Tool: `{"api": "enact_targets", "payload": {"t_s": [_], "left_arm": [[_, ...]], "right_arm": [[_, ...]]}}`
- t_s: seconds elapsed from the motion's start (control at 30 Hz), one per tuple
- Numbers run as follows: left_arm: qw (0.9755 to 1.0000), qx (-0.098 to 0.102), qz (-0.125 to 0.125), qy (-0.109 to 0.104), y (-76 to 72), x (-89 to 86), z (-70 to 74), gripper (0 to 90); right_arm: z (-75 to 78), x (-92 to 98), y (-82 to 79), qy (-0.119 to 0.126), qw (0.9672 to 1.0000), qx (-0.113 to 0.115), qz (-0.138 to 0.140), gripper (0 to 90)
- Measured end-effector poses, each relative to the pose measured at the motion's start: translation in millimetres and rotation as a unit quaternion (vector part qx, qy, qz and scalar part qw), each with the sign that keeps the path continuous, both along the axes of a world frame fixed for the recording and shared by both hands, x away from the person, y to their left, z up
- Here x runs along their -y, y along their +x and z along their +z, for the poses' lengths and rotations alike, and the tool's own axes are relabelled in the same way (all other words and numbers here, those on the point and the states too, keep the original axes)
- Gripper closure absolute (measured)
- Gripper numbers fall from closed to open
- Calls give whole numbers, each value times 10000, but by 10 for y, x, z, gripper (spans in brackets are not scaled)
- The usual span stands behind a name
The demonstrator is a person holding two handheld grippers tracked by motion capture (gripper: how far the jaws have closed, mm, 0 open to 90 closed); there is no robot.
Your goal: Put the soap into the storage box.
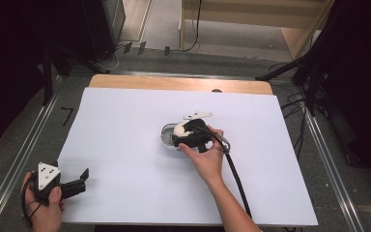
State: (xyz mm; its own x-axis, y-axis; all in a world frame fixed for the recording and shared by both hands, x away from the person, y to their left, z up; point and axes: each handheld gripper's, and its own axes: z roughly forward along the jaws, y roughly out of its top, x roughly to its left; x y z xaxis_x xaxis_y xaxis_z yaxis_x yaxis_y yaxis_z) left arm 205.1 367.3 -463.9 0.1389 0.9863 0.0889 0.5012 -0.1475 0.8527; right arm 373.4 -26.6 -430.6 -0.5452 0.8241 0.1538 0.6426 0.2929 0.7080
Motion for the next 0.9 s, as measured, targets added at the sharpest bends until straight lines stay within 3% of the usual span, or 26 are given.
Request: {"api": "enact_targets", "payload": {"t_s": [0.53, 0.7, 0.9], "left_arm": [[10000, 0, -2, 17, 0, 2, -1, 0], [10000, -7, -2, 7, 0, 1, 0, 0], [10000, -5, -5, -12, 0, -2, 0, 0]], "right_arm": [[-52, -26, 22, -18, 9999, -148, -11, 238], [-22, 5, 28, 181, 9997, -179, -38, 235], [34, 43, 5, 206, 9997, -75, -103, 210]]}}
